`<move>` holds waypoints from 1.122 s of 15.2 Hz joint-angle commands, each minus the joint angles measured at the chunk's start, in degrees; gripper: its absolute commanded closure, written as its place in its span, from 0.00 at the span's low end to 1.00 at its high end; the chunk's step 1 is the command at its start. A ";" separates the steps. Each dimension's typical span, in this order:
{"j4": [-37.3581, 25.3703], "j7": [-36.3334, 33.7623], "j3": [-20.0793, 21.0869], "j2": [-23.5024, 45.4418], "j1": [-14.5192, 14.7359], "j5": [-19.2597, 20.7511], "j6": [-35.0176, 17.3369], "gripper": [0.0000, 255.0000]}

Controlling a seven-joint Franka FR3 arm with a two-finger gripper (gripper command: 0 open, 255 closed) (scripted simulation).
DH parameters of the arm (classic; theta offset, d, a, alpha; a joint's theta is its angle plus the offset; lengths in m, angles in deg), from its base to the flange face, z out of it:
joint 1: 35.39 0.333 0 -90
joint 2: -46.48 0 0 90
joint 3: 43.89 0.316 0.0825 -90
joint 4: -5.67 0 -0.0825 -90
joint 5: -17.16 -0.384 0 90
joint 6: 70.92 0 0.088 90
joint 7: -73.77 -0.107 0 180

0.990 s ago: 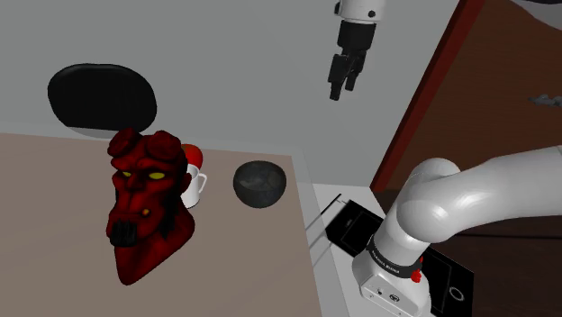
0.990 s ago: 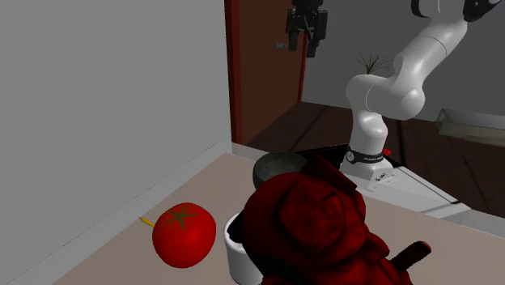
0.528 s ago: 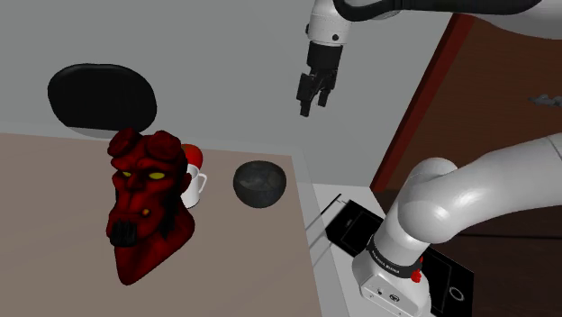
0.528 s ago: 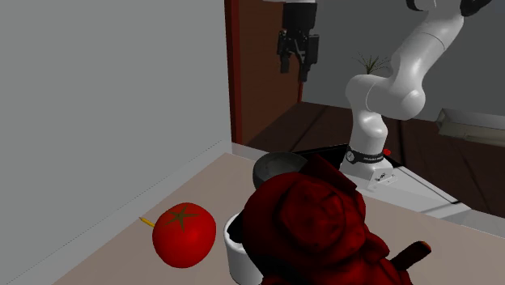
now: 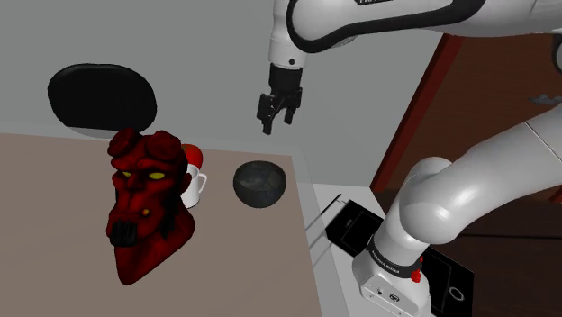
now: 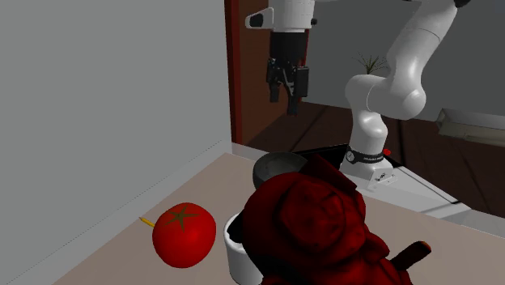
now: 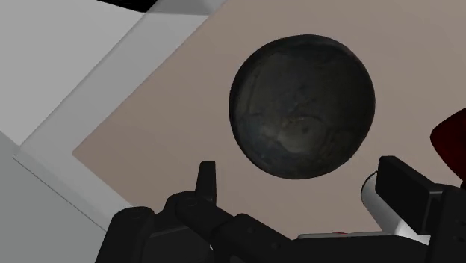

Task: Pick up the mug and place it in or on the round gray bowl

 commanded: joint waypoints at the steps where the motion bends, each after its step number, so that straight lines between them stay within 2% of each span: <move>1: -0.19 -1.43 1.15 3.57 0.44 -0.80 -3.84 0.00; 9: -5.22 -7.25 5.47 18.07 2.03 -2.11 -15.07 0.00; 17: -14.96 -13.69 8.48 34.09 3.95 0.09 -23.11 0.00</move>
